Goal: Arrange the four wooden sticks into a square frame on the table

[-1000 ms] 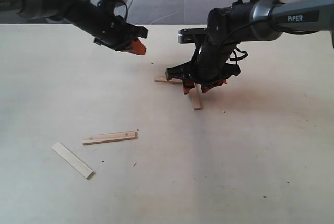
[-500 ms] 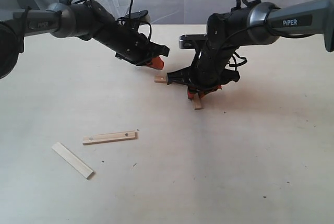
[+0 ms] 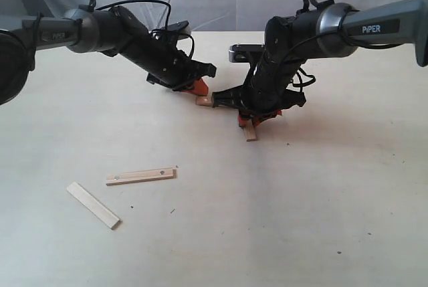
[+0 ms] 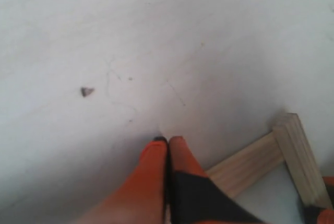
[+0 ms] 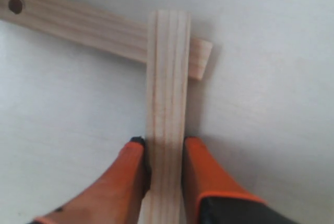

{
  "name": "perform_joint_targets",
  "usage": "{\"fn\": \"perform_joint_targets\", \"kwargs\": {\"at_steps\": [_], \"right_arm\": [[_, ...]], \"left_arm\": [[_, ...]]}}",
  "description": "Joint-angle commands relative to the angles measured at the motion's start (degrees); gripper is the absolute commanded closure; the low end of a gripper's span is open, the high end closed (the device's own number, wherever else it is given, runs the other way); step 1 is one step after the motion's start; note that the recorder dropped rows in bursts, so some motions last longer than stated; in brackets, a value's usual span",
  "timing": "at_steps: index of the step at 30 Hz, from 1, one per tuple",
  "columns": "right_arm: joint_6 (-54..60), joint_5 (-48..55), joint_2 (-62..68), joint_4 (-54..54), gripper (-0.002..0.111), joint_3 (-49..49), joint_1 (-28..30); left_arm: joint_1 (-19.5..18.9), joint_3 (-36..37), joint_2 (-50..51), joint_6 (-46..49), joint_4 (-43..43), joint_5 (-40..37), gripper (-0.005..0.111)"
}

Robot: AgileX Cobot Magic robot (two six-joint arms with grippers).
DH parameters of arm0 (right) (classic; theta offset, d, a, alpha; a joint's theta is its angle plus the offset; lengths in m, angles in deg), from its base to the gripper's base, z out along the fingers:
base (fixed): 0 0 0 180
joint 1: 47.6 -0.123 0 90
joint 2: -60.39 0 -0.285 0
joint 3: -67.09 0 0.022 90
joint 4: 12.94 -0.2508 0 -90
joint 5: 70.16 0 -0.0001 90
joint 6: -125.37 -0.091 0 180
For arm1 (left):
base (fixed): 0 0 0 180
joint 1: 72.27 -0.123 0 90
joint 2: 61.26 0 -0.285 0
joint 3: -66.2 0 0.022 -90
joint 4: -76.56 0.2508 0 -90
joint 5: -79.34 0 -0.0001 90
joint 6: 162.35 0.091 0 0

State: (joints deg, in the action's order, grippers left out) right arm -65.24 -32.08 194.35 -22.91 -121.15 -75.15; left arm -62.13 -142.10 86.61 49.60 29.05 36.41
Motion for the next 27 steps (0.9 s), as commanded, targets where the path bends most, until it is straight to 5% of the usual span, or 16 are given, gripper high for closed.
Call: {"fn": "perform_joint_targets", "kwargs": {"at_steps": [1, 21, 27], "right_arm": [[-0.1, 0.5, 0.5, -0.7, 0.107, 0.2, 0.0], [-0.9, 0.1, 0.5, -0.8, 0.106, 0.2, 0.0], [-1.0, 0.0, 0.3, -1.0, 0.065, 0.1, 0.0]], "left_arm": [[0.2, -0.2, 0.5, -0.4, 1.1, -2.1, 0.107], [0.2, -0.2, 0.5, -3.1, 1.0, -4.9, 0.107], [-0.9, -0.2, -0.5, -3.5, 0.9, -4.9, 0.107]]}}
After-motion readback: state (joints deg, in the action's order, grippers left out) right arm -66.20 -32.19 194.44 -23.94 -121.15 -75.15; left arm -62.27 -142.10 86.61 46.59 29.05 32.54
